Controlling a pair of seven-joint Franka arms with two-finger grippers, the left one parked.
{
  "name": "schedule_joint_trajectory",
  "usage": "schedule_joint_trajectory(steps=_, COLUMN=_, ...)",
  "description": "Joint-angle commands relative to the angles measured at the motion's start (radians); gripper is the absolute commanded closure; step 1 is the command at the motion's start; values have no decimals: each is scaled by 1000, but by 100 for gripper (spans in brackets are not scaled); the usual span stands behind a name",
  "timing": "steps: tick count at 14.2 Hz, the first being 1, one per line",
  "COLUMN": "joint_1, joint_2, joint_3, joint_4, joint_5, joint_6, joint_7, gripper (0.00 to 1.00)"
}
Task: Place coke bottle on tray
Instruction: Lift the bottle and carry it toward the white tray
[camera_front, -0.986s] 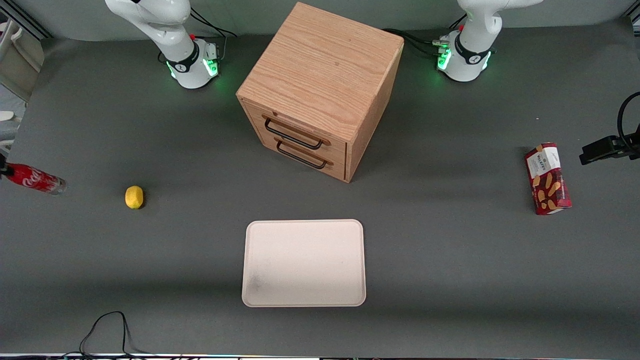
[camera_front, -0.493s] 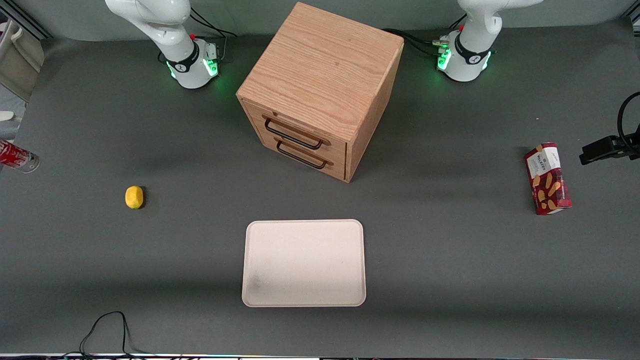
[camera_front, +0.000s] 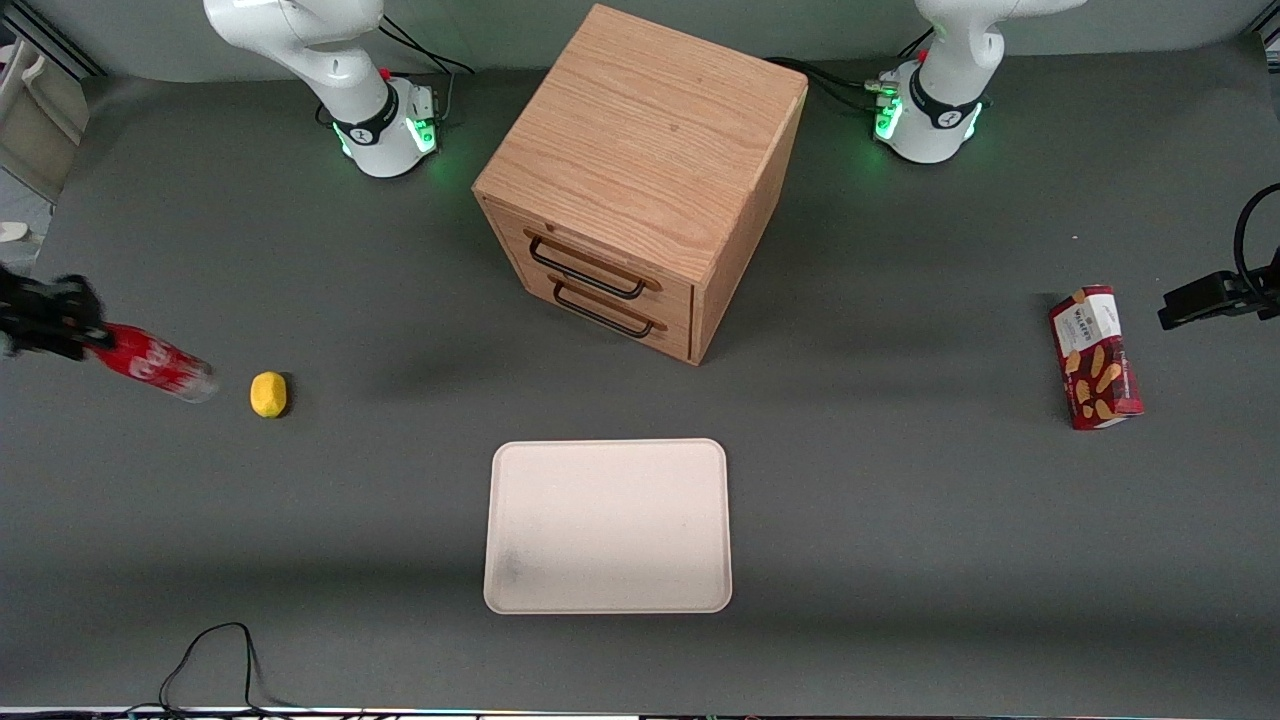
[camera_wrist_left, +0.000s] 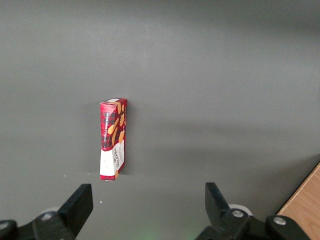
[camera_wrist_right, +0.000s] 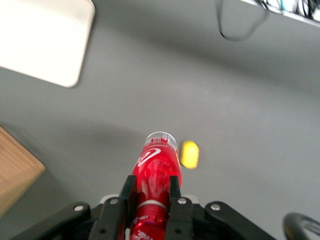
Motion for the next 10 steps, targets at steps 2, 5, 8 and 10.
schedule_joint_trajectory(steps=2, joint_1=154, joint_2=149, joint_3=-18, joint_4=231, joint_5=39, joint_6=-24, joint_7=207, gripper=100)
schedule_joint_trajectory(steps=5, joint_1=254, joint_2=265, joint_3=-18, joint_4=360, joint_5=73, joint_6=-23, joint_7=377, gripper=100)
schedule_joint_trajectory(steps=8, joint_1=335, joint_2=365, joint_3=-15, joint_4=446, joint_5=112, joint_6=0, joint_7=583, gripper=100)
schedule_joint_trajectory(steps=10, joint_1=363, joint_2=382, joint_3=-13, joint_4=451, joint_5=115, joint_6=22, joint_7=615, gripper=100)
